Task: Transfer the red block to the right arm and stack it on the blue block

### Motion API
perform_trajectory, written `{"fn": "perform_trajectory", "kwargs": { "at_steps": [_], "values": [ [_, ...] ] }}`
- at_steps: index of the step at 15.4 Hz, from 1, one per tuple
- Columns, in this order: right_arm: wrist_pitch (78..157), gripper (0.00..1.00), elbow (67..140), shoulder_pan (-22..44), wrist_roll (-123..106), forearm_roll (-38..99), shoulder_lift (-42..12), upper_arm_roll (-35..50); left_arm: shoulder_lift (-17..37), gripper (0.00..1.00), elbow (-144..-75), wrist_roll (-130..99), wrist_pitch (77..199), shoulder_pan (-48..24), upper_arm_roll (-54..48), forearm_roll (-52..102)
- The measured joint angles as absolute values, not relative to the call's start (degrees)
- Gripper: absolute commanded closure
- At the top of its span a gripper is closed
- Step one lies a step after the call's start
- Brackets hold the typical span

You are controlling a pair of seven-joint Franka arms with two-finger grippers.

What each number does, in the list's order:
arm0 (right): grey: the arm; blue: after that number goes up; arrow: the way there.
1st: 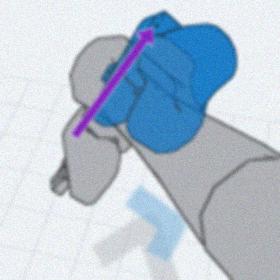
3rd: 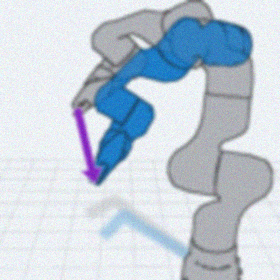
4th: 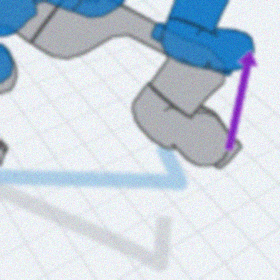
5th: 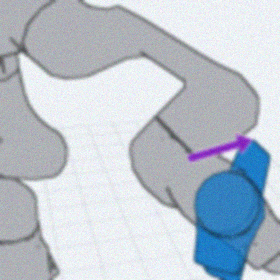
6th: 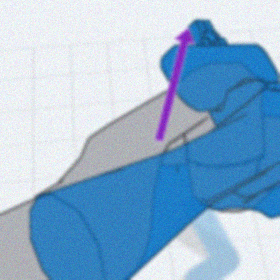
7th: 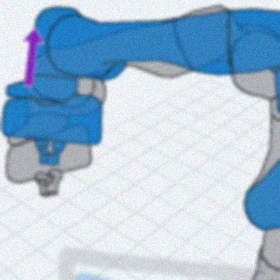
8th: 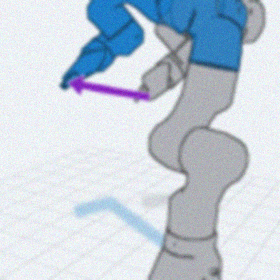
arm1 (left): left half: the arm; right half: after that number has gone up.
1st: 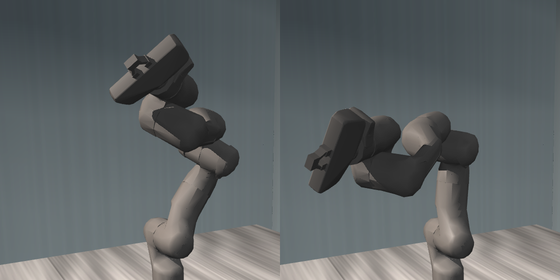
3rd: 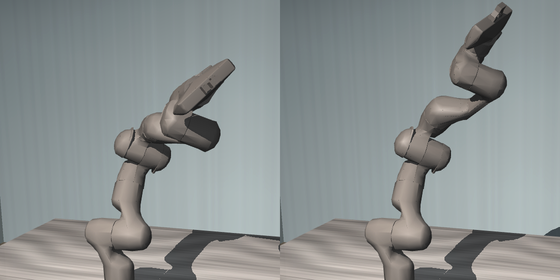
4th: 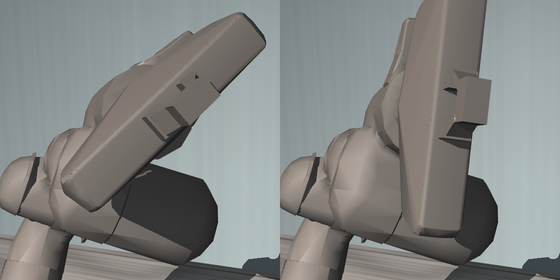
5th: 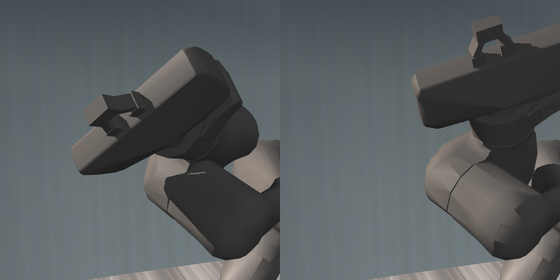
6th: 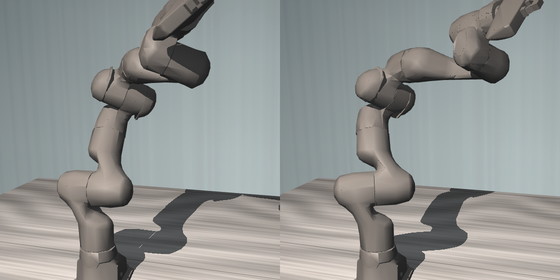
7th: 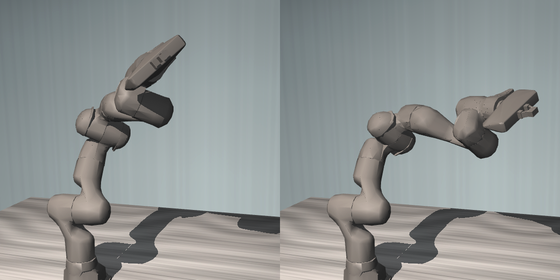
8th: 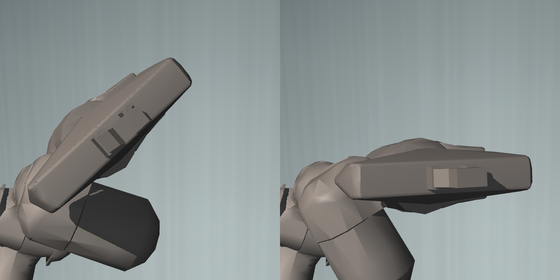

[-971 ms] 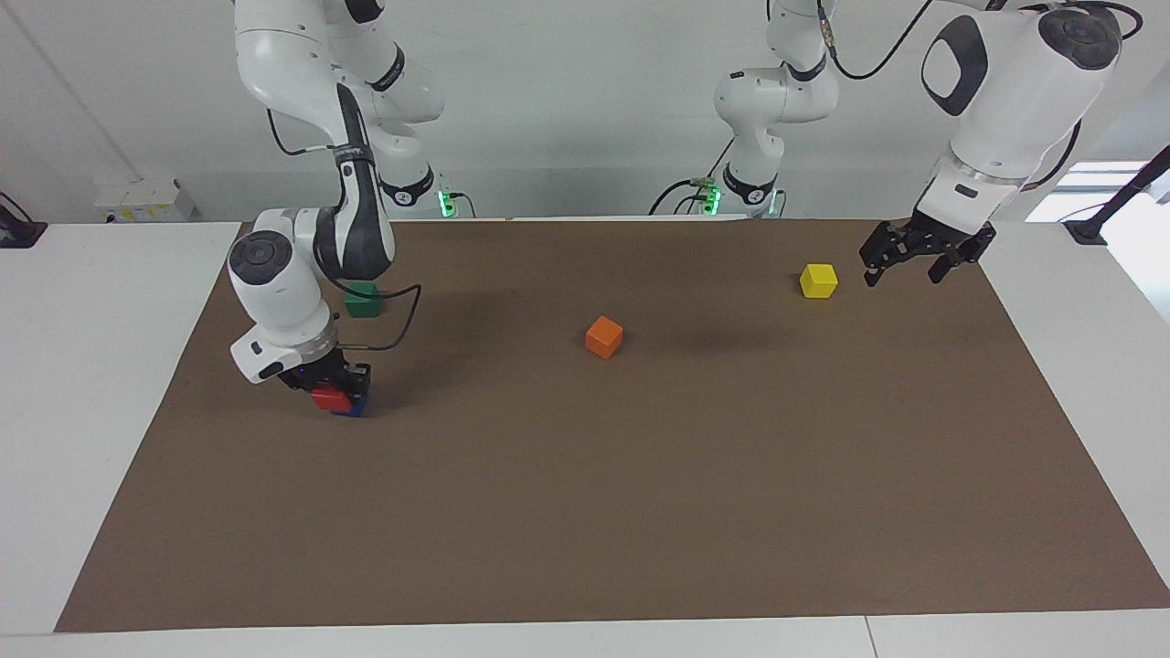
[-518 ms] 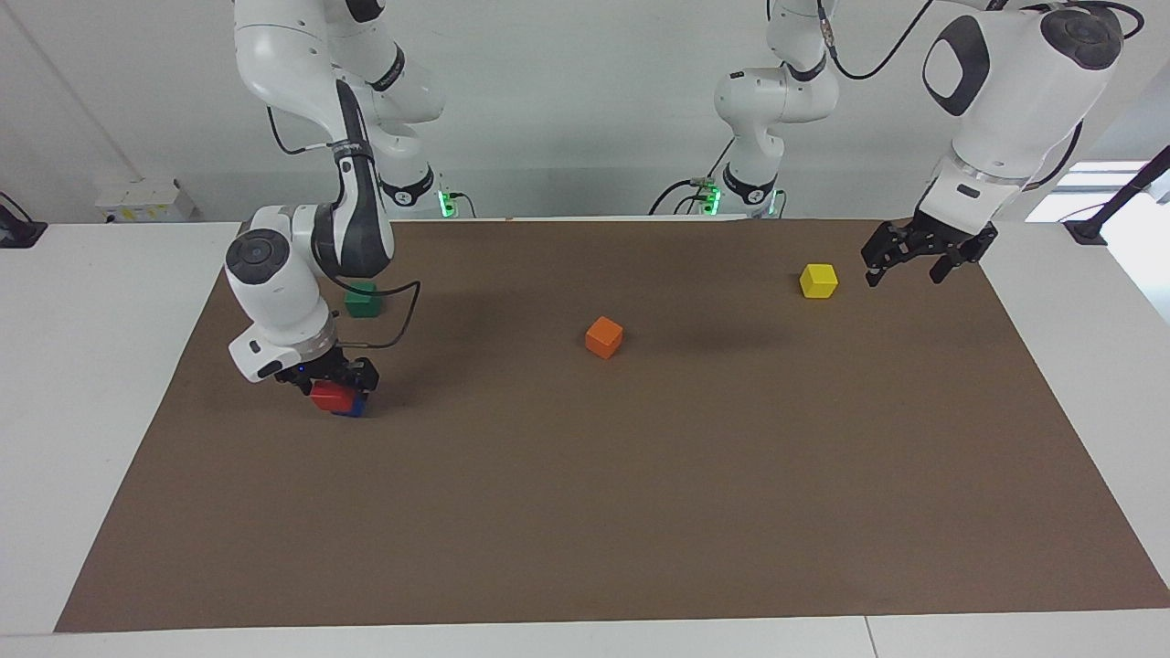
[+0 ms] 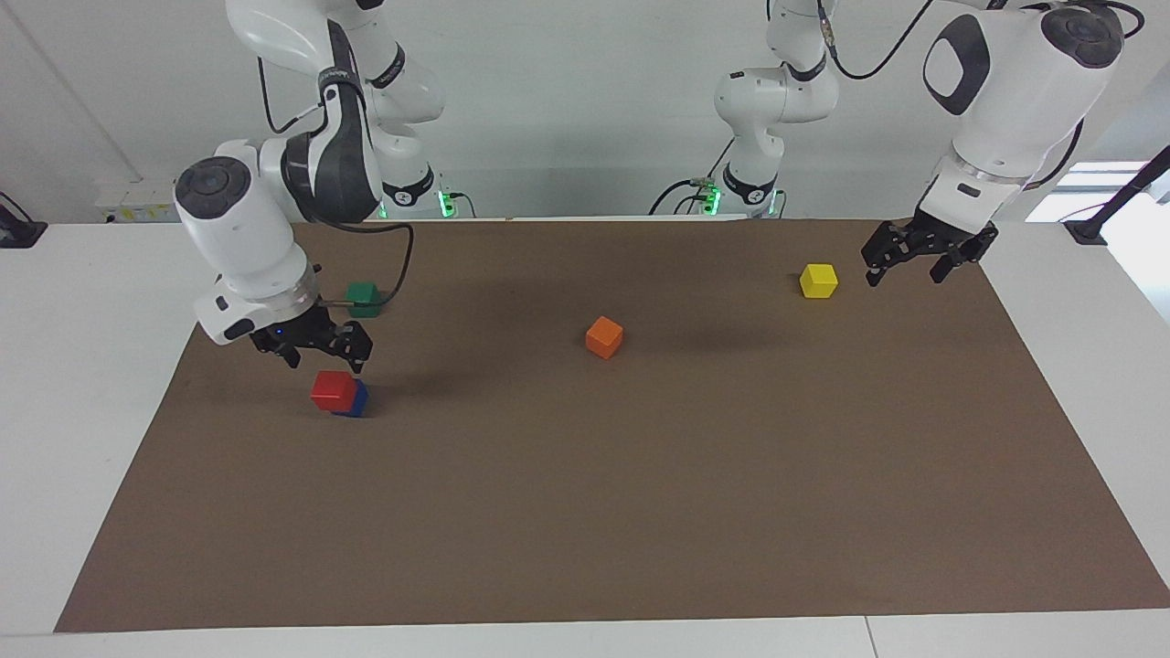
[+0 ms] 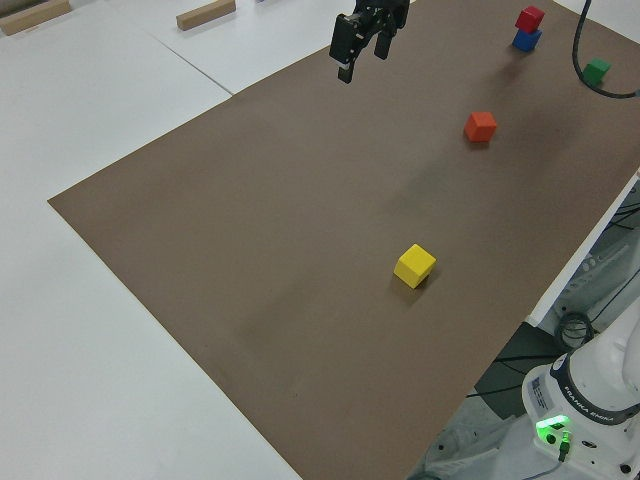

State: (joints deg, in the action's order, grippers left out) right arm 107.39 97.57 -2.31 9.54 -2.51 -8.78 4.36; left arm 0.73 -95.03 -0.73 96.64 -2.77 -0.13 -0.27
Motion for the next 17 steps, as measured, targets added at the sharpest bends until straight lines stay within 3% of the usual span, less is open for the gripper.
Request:
{"fn": "perform_trajectory", "kwargs": {
  "at_steps": [9, 17],
  "values": [
    [95.9, 0.0, 96.8, -2.4, 8.4, 0.3, 4.9, 4.5, 0.7, 0.0, -95.0, -0.7, 96.6, -2.7, 0.2, -0.3],
    [90.3, 0.0, 96.8, -4.3, 2.9, 3.6, 5.2, 3.6, 0.7, 0.0, -95.0, -0.7, 96.6, -2.7, 0.2, -0.3]
  ]
}}
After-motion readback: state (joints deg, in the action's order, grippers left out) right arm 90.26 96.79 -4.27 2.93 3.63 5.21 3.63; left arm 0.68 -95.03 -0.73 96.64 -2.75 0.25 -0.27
